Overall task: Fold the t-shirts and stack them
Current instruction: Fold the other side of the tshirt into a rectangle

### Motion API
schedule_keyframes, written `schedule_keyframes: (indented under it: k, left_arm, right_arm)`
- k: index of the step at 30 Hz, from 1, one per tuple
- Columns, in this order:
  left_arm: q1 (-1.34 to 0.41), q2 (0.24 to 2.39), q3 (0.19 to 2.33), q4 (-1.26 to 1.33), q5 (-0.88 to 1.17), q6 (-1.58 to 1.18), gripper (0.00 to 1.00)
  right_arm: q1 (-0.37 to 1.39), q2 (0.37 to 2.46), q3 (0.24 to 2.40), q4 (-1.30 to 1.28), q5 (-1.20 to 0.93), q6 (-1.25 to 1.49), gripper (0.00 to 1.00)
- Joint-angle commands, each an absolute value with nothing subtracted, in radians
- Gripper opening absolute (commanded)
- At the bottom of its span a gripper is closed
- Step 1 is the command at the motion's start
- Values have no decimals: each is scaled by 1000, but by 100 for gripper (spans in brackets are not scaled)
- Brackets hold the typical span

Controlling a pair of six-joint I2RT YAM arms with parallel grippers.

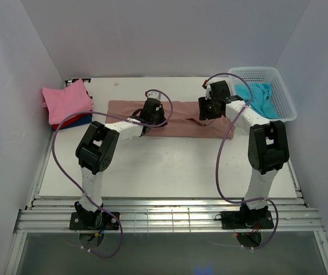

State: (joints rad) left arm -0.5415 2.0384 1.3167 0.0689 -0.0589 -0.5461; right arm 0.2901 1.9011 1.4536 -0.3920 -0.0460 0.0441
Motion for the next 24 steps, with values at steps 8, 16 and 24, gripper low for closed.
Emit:
schedule_keyframes:
  k: [8, 16, 24]
  left_arm:
    - [-540, 2052, 1313, 80, -80, -537, 0]
    - [-540, 2046, 1289, 77, -97, -534, 0]
    - [-540, 2051, 1252, 80, -95, -540, 0]
  right_arm:
    - [310, 1960, 1430, -376, -52, 28, 51]
    - [310, 1993, 1453, -393, -6, 14, 25]
    - [311, 2072, 1630, -416, 78, 3, 8]
